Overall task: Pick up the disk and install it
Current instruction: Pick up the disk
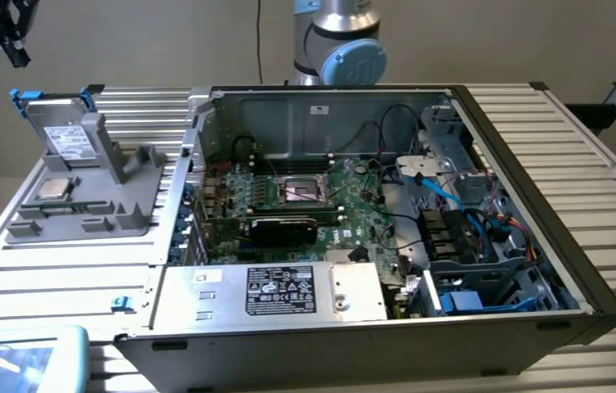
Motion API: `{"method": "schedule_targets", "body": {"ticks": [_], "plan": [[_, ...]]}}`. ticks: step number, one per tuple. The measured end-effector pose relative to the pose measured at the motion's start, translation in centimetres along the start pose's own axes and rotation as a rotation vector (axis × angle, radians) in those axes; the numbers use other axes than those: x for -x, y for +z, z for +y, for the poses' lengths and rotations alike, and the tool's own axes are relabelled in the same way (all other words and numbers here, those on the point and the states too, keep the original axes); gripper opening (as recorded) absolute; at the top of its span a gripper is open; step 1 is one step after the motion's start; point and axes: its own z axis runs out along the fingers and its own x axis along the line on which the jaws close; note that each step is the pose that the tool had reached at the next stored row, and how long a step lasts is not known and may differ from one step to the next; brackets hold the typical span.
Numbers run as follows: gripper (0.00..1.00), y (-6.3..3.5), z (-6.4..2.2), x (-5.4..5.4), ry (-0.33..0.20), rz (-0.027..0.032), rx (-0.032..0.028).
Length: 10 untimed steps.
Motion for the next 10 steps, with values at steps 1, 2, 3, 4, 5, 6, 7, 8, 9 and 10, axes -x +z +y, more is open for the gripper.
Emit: {"method": "schedule_targets", "body": {"ticks": [1,2,3,4,5,6,7,8,9,10], "plan": [[0.11,0.0,0.0,0.0,-0.018,0.0008,0.0001],[0.11,0.0,0.0,0.0,-0.036,0.0016,0.0002],[0.11,0.0,0.0,0.0,-0.055,0.0025,0.0004],[0.11,0.0,0.0,0.0,-0.073,0.0032,0.0005],[0.11,0.0,0.0,0.0,-0.091,0.0041,0.0006],[0.11,0.0,0.0,0.0,-0.109,0.0049,0.0008],[0.11,0.0,0.0,0.0,-0.127,0.0058,0.0009],[0.11,0.0,0.0,0.0,-0.145,0.0066,0.001],[0.11,0.0,0.0,0.0,-0.163,0.0074,0.0011],[0.11,0.0,0.0,0.0,-0.181,0.0082,0.0013]]}}
